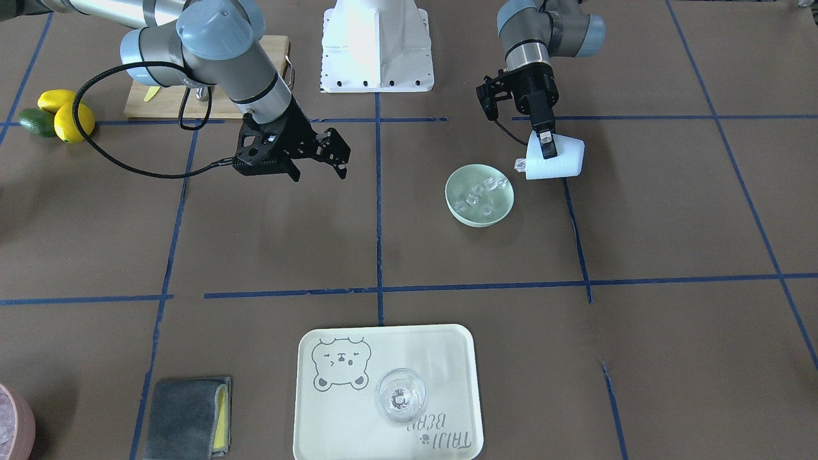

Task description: Pour ice into bowl

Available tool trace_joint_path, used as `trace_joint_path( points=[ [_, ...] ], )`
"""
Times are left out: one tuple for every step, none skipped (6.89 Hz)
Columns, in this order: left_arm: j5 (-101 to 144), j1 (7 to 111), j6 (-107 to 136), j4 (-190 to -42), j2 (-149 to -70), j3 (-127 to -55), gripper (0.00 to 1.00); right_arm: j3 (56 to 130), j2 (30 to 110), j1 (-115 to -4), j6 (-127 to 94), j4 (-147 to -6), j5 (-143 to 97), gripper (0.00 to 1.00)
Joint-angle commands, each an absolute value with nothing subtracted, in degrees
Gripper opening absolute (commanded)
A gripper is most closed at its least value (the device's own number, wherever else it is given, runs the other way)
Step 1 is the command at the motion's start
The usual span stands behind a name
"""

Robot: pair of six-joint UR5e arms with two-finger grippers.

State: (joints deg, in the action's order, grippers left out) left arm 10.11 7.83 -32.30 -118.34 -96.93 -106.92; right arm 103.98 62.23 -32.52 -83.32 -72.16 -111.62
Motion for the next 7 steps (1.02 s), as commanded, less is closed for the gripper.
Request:
trace_joint_path(
  points=[
    [10.11, 7.82, -32.52, -118.39, -96.94, -107.14, 0.00, 103.98, 62.23, -32.52, -83.32, -72.16, -111.71, 1.00],
    [10.19, 7.82, -32.52, -118.48, -96.94, -107.66, 0.00, 103.97, 62.23, -32.52, -83.32, -72.16, -111.71, 1.00],
    [10.20, 7.91, -32.52, -118.48, -96.94, -108.36, 0.00, 103.97, 62.14, -32.52, -83.32, -72.16, -111.62, 1.00],
    [10.80, 7.91, -32.69, -118.48, -96.94, -110.46, 0.00, 104.06, 62.14, -32.52, -83.41, -72.16, -111.62, 1.00],
    [14.20, 7.91, -32.70, -118.65, -96.77, -111.87, 0.00, 104.15, 62.05, -32.52, -83.50, -72.16, -111.62, 1.00],
    [17.54, 8.00, -32.70, -118.74, -96.51, -114.49, 0.00, 104.15, 62.05, -32.43, -83.58, -72.16, -111.53, 1.00],
    [20.97, 8.17, -32.70, -118.74, -96.33, -116.26, 0.00, 104.15, 62.05, -32.43, -83.67, -72.25, -111.45, 1.00]
  ],
)
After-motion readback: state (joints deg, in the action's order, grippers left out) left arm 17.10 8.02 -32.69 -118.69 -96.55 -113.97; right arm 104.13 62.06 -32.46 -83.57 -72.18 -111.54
